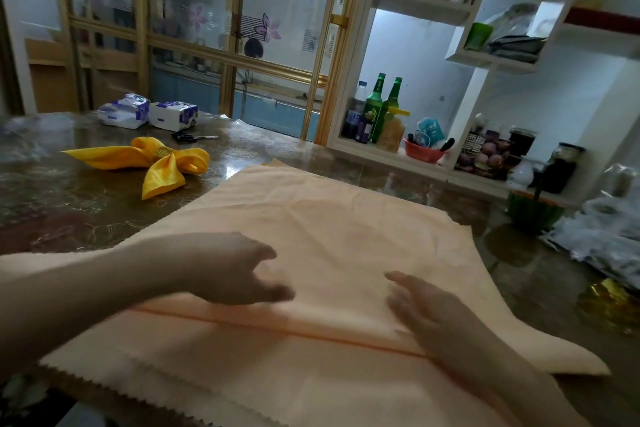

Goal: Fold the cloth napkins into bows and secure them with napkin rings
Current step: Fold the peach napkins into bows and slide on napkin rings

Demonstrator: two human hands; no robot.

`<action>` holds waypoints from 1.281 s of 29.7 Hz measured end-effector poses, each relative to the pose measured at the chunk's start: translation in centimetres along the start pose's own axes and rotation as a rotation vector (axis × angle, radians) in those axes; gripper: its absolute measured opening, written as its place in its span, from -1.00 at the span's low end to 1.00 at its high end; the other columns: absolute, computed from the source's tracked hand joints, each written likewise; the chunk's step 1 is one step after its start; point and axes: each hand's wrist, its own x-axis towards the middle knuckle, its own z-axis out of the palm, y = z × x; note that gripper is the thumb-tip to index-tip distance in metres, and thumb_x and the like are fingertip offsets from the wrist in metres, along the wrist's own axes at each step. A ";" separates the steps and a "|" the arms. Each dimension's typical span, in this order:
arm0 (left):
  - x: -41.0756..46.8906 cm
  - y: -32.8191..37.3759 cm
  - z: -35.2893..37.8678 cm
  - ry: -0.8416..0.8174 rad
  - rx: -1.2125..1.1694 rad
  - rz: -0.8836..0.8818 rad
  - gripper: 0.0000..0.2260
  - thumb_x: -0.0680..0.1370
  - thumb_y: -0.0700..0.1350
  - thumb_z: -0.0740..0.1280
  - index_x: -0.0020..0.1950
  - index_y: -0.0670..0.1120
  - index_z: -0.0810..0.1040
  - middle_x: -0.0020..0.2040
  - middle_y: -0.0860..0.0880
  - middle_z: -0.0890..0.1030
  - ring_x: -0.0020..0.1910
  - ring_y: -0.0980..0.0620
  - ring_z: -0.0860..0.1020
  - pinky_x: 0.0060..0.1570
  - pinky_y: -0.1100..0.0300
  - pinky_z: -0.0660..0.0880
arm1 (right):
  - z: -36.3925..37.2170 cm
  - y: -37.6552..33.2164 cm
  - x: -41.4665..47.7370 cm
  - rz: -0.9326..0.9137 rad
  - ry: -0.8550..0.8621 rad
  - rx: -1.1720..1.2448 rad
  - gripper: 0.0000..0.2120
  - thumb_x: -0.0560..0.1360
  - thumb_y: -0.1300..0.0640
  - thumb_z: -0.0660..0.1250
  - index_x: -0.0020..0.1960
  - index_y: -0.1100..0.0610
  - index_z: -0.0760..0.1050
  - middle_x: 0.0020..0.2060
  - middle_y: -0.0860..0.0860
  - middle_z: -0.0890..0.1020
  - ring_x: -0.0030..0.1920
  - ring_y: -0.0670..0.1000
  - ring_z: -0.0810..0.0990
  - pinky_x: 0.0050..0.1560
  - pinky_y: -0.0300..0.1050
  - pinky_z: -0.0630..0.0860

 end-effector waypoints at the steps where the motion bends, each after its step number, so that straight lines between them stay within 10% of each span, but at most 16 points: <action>1: 0.7 0.3 1.1 0.081 -0.014 0.034 -0.21 0.37 0.47 -0.08 0.53 0.12 0.03 0.54 0.04 0.10 0.50 0.03 0.11 0.45 0.08 0.10 | 0.8 0.1 0.1 -0.003 -0.052 -0.096 -0.54 0.58 -0.18 0.05 0.46 -0.19 0.15 0.40 -0.29 0.17 0.44 -0.22 0.12 0.34 -0.40 0.01; 10: 2.2 -0.2 5.6 0.024 -0.091 0.033 0.03 0.07 0.54 -0.37 0.50 0.15 -0.30 0.49 0.01 -0.37 0.48 0.02 -0.35 0.40 -0.16 -0.32 | 0.9 -0.5 0.4 -0.013 -0.287 -0.199 -0.18 0.29 -0.50 -0.21 0.50 -0.24 -0.10 0.50 -0.24 -0.16 0.33 -0.34 -0.21 0.36 -0.30 -0.23; 21: 4.7 -1.3 5.5 0.142 -0.047 -0.017 -0.36 0.50 0.37 -0.17 0.52 0.16 -0.22 0.53 0.02 -0.27 0.50 0.05 -0.28 0.44 -0.13 -0.27 | 1.6 0.9 2.3 0.102 -0.202 -0.251 -0.42 0.55 -0.28 -0.12 0.52 -0.19 -0.16 0.51 -0.19 -0.20 0.49 -0.15 -0.26 0.45 0.05 -0.34; 26: 4.7 -1.2 5.2 0.095 -0.132 -0.022 0.24 -0.15 0.60 -0.51 0.52 0.19 -0.17 0.53 0.06 -0.26 0.51 0.06 -0.27 0.41 -0.15 -0.27 | 0.9 2.6 2.5 0.186 -0.155 -0.245 -0.41 0.55 -0.30 -0.15 0.52 -0.17 -0.16 0.52 -0.16 -0.20 0.51 -0.11 -0.23 0.46 0.11 -0.31; 32: 4.6 2.6 3.2 0.318 -0.156 -0.021 -0.44 0.55 0.30 -0.02 0.45 0.02 0.23 0.51 0.02 0.17 0.52 0.02 0.02 0.43 -0.08 0.05 | 0.9 2.1 1.6 0.151 0.008 -0.189 -0.43 0.59 -0.23 -0.06 0.53 -0.08 -0.08 0.54 -0.11 -0.06 0.52 -0.11 -0.12 0.46 -0.12 -0.20; 38: 5.9 9.2 5.3 0.264 -0.026 0.288 -0.53 0.64 0.09 -0.09 0.55 0.05 -0.05 0.56 0.00 -0.13 0.52 0.01 -0.22 0.43 -0.15 -0.27 | 2.1 -0.3 0.6 -0.036 -0.070 -0.153 -0.49 0.63 -0.15 -0.09 0.54 -0.10 -0.09 0.53 -0.17 -0.03 0.50 -0.19 -0.10 0.36 -0.34 -0.23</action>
